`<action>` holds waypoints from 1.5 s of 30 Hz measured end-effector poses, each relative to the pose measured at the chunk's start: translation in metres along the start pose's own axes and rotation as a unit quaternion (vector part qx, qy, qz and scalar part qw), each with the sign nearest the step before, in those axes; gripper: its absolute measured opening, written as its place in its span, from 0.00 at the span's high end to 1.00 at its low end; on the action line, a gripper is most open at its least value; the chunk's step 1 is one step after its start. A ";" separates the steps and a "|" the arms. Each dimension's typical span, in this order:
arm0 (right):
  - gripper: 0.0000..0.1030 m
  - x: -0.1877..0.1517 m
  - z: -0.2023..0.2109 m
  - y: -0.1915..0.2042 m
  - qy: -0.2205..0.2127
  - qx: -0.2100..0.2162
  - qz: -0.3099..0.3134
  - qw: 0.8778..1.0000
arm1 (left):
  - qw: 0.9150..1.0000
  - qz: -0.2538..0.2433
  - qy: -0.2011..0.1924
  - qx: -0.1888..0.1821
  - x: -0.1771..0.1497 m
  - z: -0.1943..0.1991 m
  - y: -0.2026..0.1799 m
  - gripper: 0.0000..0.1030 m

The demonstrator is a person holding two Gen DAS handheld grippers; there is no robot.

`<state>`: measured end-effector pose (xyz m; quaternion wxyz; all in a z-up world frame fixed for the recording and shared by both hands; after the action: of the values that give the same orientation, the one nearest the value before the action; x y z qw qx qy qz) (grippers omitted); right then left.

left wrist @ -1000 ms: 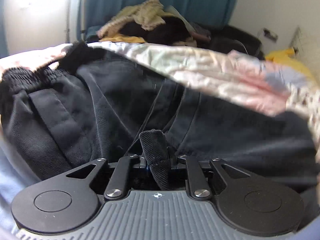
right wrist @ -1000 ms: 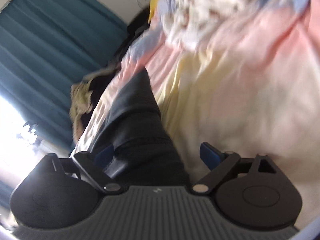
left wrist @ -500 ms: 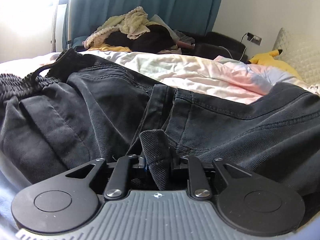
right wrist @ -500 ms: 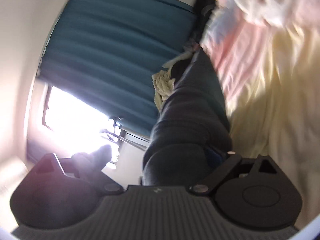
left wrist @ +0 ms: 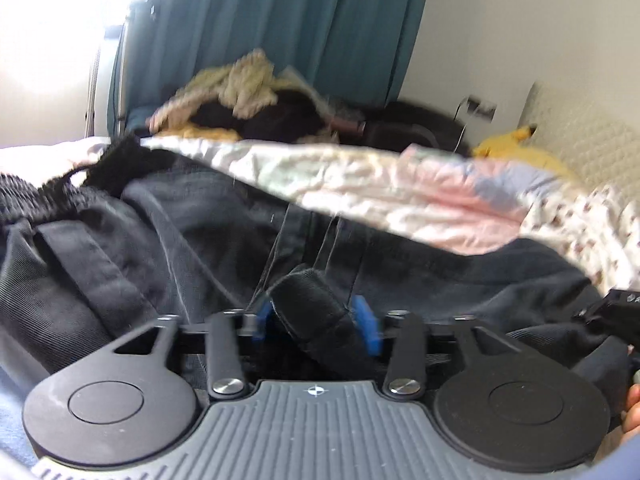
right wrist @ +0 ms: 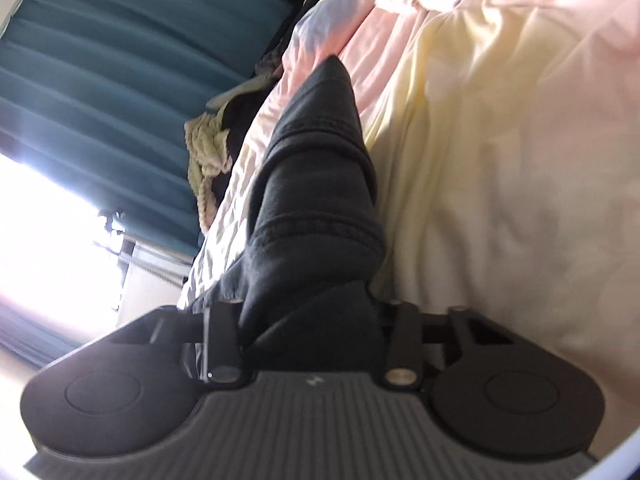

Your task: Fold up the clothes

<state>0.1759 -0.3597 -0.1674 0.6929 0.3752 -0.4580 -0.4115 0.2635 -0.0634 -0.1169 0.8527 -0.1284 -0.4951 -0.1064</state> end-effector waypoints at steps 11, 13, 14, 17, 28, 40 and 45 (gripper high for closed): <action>0.83 0.013 0.058 0.043 -0.037 0.057 0.038 0.997 | 0.995 0.058 -0.080 0.026 0.024 0.047 0.021 0.30; 0.83 0.006 0.071 0.049 -0.038 0.058 0.067 0.995 | 0.995 0.050 -0.079 0.039 0.025 0.045 0.019 0.30; 0.84 0.002 0.080 0.051 -0.039 0.059 0.079 0.994 | 0.995 0.044 -0.073 0.043 0.023 0.042 0.017 0.30; 0.84 0.002 0.106 0.057 -0.046 0.061 0.099 0.992 | 0.997 0.020 -0.055 0.043 0.011 0.034 0.007 0.30; 0.84 0.006 0.206 0.103 -0.126 0.032 0.199 0.971 | 0.993 -0.086 0.050 -0.069 -0.046 0.007 -0.070 0.27; 0.82 0.014 0.164 0.147 -0.118 -0.033 0.243 0.962 | 0.993 -0.109 -0.042 0.003 0.008 0.086 -0.041 0.13; 0.82 0.010 0.103 0.190 -0.104 -0.033 0.282 0.953 | 0.992 -0.073 -0.100 0.039 0.058 0.138 -0.010 0.11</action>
<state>0.1238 -0.3111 0.0369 0.7414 0.1630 -0.6007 -0.2510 0.1755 -0.0309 0.0005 0.7935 -0.0687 -0.5893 -0.1355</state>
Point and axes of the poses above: each gripper's, at about its wrist camera, not at the fingertips, and z roughly against the way its jaws point, y to its left, x to its top, the point moved 7 cm from there along -z, roughly the way its jaws point, and after that the axes turned 8 degrees about x, right-handed, at the moved point
